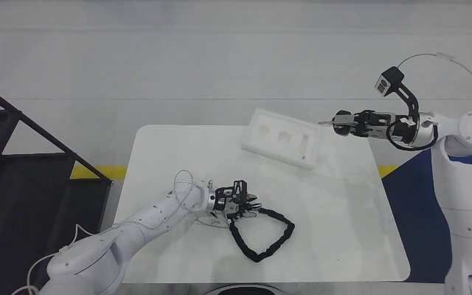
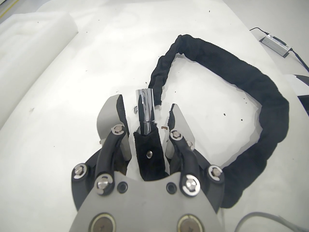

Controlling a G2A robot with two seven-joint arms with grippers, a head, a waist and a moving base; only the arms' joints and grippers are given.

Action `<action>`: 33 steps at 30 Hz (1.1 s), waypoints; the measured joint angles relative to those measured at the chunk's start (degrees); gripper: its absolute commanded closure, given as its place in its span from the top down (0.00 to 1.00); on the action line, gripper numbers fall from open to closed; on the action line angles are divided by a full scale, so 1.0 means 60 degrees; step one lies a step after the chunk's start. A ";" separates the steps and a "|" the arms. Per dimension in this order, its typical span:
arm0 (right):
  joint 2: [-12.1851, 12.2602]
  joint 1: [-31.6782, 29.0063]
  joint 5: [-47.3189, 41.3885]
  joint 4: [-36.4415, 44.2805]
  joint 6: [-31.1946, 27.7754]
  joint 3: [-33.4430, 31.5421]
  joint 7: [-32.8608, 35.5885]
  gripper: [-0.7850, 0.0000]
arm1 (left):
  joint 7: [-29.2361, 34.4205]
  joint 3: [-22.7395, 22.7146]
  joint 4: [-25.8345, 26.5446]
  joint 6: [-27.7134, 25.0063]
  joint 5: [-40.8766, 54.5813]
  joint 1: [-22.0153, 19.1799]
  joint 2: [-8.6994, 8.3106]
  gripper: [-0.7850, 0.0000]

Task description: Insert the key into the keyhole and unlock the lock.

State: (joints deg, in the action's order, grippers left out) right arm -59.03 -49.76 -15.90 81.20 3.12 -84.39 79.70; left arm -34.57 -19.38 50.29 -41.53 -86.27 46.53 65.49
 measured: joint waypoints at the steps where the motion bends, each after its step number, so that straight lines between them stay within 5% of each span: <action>1: 0.0000 0.0000 0.0000 0.0000 0.0000 0.0000 0.0000 0.00 | -0.0024 -0.0007 -0.0003 0.0018 -0.0056 0.0003 0.0009 0.45; 14: 0.0000 0.0000 0.0000 0.0000 0.0000 0.0000 0.0000 0.00 | -0.0011 -0.0160 -0.0198 0.0129 -0.0574 0.0057 0.0120 0.39; 20: 0.0000 0.0000 0.0000 0.0000 0.0000 0.0000 0.0000 0.00 | 0.0138 -0.0228 -0.0259 0.0020 -0.0620 0.0043 0.0217 0.00; 33: 0.0000 0.0000 0.0000 0.0000 0.0000 0.0000 0.0000 0.00 | 0.0112 -0.0500 -0.0561 -0.0361 -0.0200 0.0050 0.0440 0.00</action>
State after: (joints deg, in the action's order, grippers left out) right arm -59.03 -49.76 -15.90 81.19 3.12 -84.39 79.70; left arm -33.90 -22.37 46.92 -43.69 -87.47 46.83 68.13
